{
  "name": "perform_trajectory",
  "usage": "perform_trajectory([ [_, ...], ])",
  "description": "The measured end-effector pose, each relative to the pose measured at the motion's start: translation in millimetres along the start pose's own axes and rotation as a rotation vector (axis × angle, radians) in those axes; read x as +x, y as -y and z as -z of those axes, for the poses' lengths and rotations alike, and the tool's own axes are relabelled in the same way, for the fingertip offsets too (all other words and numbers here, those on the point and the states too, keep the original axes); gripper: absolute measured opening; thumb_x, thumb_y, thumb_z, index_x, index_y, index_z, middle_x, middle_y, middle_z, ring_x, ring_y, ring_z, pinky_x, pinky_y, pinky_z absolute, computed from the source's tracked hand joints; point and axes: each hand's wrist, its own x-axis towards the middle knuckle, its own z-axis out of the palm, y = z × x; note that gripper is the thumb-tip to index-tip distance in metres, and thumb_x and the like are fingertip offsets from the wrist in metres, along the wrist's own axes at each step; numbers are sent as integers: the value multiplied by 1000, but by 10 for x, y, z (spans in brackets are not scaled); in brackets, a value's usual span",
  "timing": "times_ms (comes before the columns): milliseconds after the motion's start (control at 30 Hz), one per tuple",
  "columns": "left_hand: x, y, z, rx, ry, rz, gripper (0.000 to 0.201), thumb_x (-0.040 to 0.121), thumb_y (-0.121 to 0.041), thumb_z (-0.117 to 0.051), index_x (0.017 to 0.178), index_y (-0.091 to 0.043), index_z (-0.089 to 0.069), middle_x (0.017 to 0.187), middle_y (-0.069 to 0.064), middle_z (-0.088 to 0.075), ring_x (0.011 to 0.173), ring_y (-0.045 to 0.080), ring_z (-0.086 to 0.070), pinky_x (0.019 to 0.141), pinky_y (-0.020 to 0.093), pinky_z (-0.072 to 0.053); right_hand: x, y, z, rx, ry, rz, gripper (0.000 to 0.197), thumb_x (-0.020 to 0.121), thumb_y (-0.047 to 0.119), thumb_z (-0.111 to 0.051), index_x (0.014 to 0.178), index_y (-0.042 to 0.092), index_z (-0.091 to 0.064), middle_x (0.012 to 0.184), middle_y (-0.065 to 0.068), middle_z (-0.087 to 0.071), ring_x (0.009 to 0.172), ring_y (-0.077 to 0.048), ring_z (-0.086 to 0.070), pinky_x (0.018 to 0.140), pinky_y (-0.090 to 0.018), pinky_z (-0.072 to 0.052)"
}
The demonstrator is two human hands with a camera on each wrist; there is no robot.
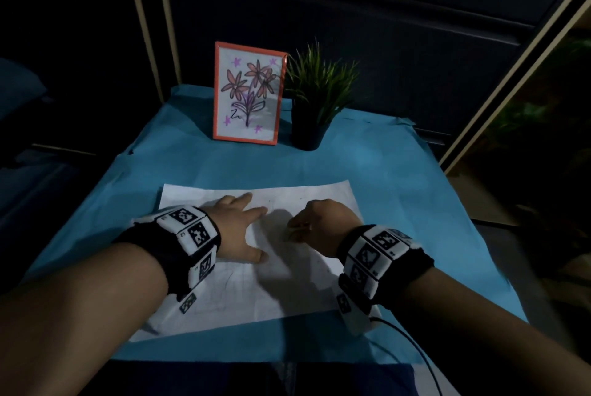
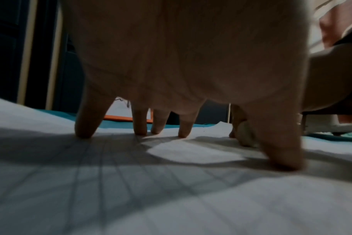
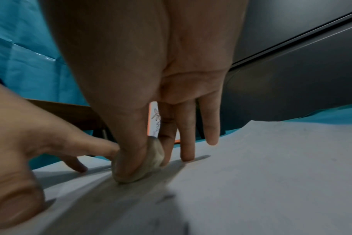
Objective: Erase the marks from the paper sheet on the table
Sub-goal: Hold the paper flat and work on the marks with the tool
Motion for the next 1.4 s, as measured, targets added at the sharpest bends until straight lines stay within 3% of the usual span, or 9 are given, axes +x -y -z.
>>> perform_trajectory([
  [167,-62,-39,-27,-12,43,-1,120,65,-79,-63,153,-36,6,160,-2,19,148,21,10,119,41,-8,-162,33,-86,-44,96,45,31,87,40,-63,117,30,-66,120,4,-62,113,-18,-54,83,-19,-36],
  [333,-85,-67,-16,-35,25,8,120,64,-76,-67,153,-34,2,161,-1,16,148,22,7,119,41,-11,14,51,26,-64,-24,-44,34,87,47,-60,117,32,-65,125,3,-61,115,-21,-54,85,-23,-39],
  [533,-102,-81,-23,-47,4,2,120,65,-74,-69,154,-33,0,161,-1,15,148,21,6,118,38,-12,-101,98,-13,-64,79,3,31,88,42,-63,112,24,-68,122,3,-64,113,-22,-56,93,-27,-45],
  [700,-91,-73,-8,-51,-11,-5,123,62,-75,-70,154,-32,-1,161,1,13,148,22,5,119,39,-13,85,129,48,-106,-5,-43,34,84,51,-62,113,33,-67,123,6,-63,113,-20,-56,89,-24,-42],
  [767,-97,-75,-2,-47,-8,-3,123,62,-75,-70,154,-31,-1,161,1,12,148,22,4,120,40,-14,129,169,53,-108,-31,-51,31,85,49,-61,112,33,-68,121,5,-64,111,-20,-58,87,-24,-43],
  [900,-75,-67,-21,-56,-15,-10,122,61,-76,-70,153,-33,-2,162,1,11,148,22,2,120,40,-14,15,146,7,-52,18,-18,26,89,32,-62,113,21,-67,123,3,-63,115,-22,-56,95,-29,-45],
  [1000,-77,-63,-30,-61,-13,-15,122,61,-76,-70,153,-34,-2,162,1,11,148,23,3,119,40,-15,9,121,12,-60,60,-19,32,87,42,-62,115,26,-66,125,6,-61,117,-20,-54,94,-25,-42],
  [1100,-65,-58,-23,-45,-17,-9,123,61,-75,-70,153,-31,-1,161,1,12,148,23,4,120,42,-15,139,158,73,-129,5,-36,32,88,48,-59,114,32,-67,123,4,-62,114,-21,-55,93,-26,-43],
  [1400,-36,-32,-72,-61,2,-8,125,60,-78,-68,153,-32,1,161,1,15,148,23,7,120,41,-11,-132,85,-82,-75,77,31,27,88,33,-62,114,25,-67,120,3,-64,113,-21,-56,90,-23,-43],
])
